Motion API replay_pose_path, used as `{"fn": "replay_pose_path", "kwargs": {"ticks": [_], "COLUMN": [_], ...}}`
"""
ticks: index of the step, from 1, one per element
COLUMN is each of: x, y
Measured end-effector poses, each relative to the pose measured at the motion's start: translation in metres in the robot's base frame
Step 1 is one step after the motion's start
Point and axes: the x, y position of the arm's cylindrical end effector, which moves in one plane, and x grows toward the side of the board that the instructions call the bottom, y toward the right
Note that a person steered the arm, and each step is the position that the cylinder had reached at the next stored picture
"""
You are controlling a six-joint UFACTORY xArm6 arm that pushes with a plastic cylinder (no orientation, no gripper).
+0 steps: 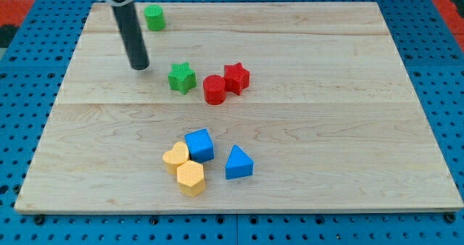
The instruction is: Slide the green circle left side of the green star
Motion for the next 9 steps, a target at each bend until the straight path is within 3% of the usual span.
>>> {"fn": "replay_pose_path", "kwargs": {"ticks": [2,5,6,7,8,9], "x": [0.024,-0.087,-0.143,-0.15,-0.105,-0.108], "y": [0.109,-0.083,-0.061,0.025,0.077,0.126]}}
